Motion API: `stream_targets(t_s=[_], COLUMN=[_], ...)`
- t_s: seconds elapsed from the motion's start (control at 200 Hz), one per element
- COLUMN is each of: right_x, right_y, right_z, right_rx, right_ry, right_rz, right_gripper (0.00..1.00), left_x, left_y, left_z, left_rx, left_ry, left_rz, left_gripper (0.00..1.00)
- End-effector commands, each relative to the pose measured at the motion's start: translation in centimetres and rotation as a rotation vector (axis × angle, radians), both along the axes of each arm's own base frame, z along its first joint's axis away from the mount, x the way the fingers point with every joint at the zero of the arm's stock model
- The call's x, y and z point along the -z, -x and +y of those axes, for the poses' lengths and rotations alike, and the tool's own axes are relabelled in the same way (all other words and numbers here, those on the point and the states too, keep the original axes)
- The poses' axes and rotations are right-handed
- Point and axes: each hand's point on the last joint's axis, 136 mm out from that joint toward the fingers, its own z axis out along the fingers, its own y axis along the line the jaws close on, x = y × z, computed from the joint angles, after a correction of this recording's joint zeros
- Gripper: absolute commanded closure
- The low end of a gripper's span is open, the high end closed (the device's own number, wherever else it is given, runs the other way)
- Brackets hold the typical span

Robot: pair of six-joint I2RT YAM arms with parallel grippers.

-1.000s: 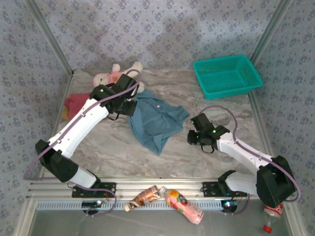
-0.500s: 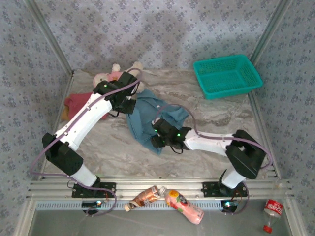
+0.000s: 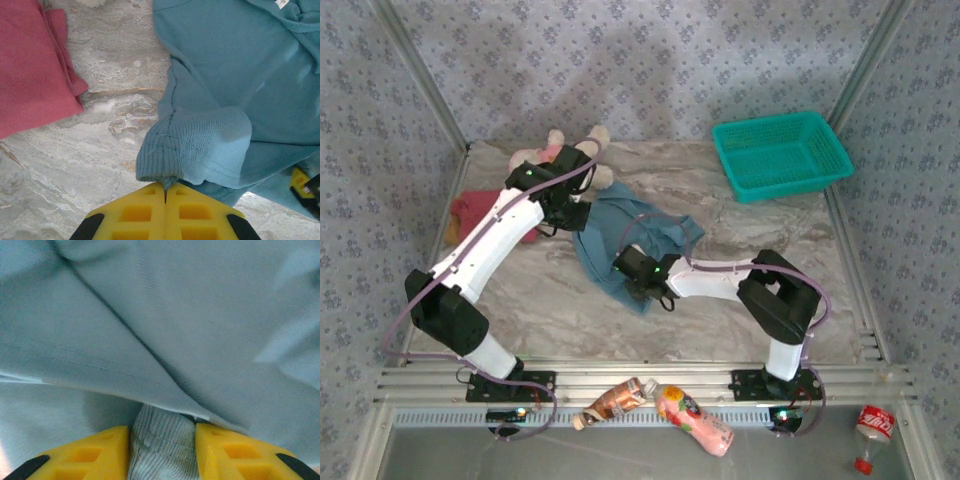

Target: Fold and stack the tank tops

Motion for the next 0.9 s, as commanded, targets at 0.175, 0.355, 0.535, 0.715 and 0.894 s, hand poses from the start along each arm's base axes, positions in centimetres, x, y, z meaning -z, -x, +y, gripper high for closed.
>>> stream_targets(t_s=[0.175,0.355,0.535,0.715,0.894], right_x=[-1.3,-1.6,-1.2,-0.8,-3.2], right_y=[-0.8,-1.0,-0.6,-0.4,-1.2], right_z=[-5.0,-5.4,-5.7,-6.0,-7.6], right_rx=[0.178,0.251,0.289,0.319,0.334], right_ry=[0.010,-0.069,-0.097,-0.118,-0.104], right_rz=[0.003,0.042,0.085,0.115,0.046], right_gripper=[0.63,0.65,0.68,0.82,0.95], left_x=[1.9,2.6,3.2,3.5,2.7], left_y=[-0.1,-0.3,-0.4,-0.6,-1.1], left_z=[0.7,0.9,0.8,1.1,2.3], left_rx=[0.012,0.011,0.016,0.017,0.012], left_ry=[-0.012,-0.010,-0.014,-0.023,-0.072], left_rz=[0.056,0.077,0.092,0.102,0.086], left_gripper=[1.00,1.00,1.00,1.00,1.00])
